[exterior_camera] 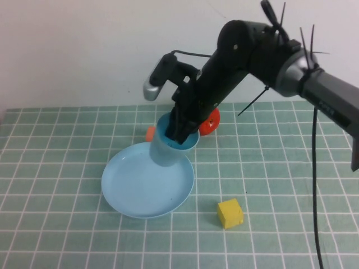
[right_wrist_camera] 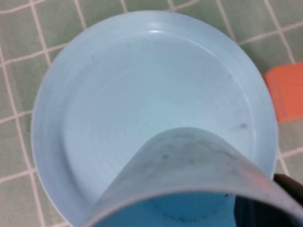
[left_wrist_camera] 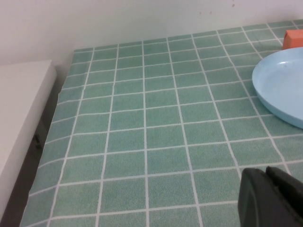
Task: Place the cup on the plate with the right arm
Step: Place the cup on the plate
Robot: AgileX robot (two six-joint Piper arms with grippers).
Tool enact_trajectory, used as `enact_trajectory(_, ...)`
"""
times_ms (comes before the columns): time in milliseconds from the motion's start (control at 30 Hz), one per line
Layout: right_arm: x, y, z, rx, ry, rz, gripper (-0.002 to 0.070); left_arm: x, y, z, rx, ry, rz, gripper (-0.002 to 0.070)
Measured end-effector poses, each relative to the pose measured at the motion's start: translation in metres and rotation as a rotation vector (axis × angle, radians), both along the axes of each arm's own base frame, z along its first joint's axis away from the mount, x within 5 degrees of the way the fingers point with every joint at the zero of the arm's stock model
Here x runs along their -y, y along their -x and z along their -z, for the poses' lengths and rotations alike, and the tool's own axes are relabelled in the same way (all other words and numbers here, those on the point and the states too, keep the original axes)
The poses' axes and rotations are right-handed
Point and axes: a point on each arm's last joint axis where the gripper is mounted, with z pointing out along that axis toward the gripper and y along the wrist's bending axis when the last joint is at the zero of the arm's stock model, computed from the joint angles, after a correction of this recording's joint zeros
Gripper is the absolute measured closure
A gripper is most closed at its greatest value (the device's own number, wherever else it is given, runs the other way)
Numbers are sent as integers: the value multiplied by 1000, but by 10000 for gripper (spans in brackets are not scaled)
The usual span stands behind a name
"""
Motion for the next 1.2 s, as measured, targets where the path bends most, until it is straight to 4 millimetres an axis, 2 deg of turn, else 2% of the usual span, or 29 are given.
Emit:
enact_trajectory(167, -24, 9, 14, 20, 3, -33, 630, 0, 0, 0, 0, 0, 0, 678)
enact_trajectory(367, -30, 1, 50, -5, 19, -19, 630, 0, 0, 0, 0, 0, 0, 678)
enact_trajectory(500, -33, -1, 60, -18, 0, -6, 630, 0, 0, 0, 0, 0, 0, 678)
enact_trajectory(733, -35, 0, 61, -39, -33, 13, 612, 0, 0, 0, 0, 0, 0, 678)
enact_trajectory(1000, -36, 0, 61, -78, -52, 65, 421, 0, 0, 0, 0, 0, 0, 678)
enact_trajectory(1100, -37, 0, 60, -90, -59, 79, 377, 0, 0, 0, 0, 0, 0, 678)
enact_trajectory(1200, -36, 2, 45, -69, -77, 80, 362, 0, 0, 0, 0, 2, -1, 678)
